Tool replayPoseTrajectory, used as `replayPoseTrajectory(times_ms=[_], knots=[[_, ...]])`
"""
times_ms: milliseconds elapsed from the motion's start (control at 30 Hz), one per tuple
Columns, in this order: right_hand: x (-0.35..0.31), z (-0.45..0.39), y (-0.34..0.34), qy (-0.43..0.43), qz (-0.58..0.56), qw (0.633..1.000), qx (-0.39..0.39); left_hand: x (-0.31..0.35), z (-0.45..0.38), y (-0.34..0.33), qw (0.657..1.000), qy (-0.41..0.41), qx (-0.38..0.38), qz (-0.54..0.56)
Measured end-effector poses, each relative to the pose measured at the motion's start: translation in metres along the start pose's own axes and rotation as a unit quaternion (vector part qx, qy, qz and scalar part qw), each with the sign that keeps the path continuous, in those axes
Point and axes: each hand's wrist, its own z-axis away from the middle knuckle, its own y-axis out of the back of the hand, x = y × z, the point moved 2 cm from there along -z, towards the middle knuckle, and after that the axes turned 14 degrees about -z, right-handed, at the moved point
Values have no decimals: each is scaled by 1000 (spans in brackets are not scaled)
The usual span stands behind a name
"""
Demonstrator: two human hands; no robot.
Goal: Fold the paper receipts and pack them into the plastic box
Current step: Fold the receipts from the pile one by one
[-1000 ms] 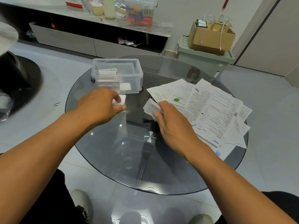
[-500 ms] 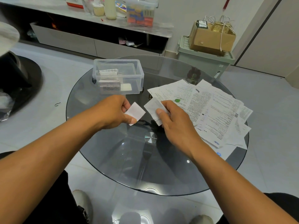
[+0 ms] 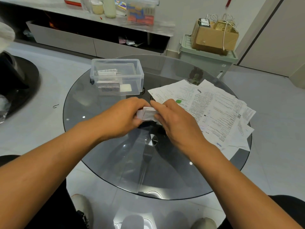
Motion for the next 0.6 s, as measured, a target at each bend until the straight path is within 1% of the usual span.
replayPoseTrajectory(times_ms=[67, 100, 167, 200, 267, 333, 467, 533, 567, 600], knots=[[3, -1, -2, 22, 41, 999, -21, 0, 2, 2, 995, 23, -24, 93], [3, -1, -2, 26, 40, 999, -22, -1, 2, 3, 992, 31, -35, 120], [2, 0, -1, 15, -4, 1000, -6, 1, 3, 1, 987, 43, -44, 146], [0, 2, 1, 19, -21, 1000, 3, 1, 3, -2, 987, 48, -35, 148], [-2, 4, 2, 23, -22, 999, 8, 4, 3, -6, 990, 52, -1, 128], [-3, 4, 2, 13, -8, 1000, -3, 6, 3, -8, 993, 47, 20, 103], [-6, -4, -3, -14, 68, 994, -79, 9, 3, -7, 996, 33, 12, 76], [-6, -6, -3, -25, 59, 994, -84, 8, 6, 3, 995, 27, 26, 90], [-6, -6, -3, -25, 41, 996, -75, 5, 6, 10, 996, 17, 56, 72], [-6, -6, -1, -25, 19, 997, -64, 0, 6, 19, 994, 4, 103, 20]])
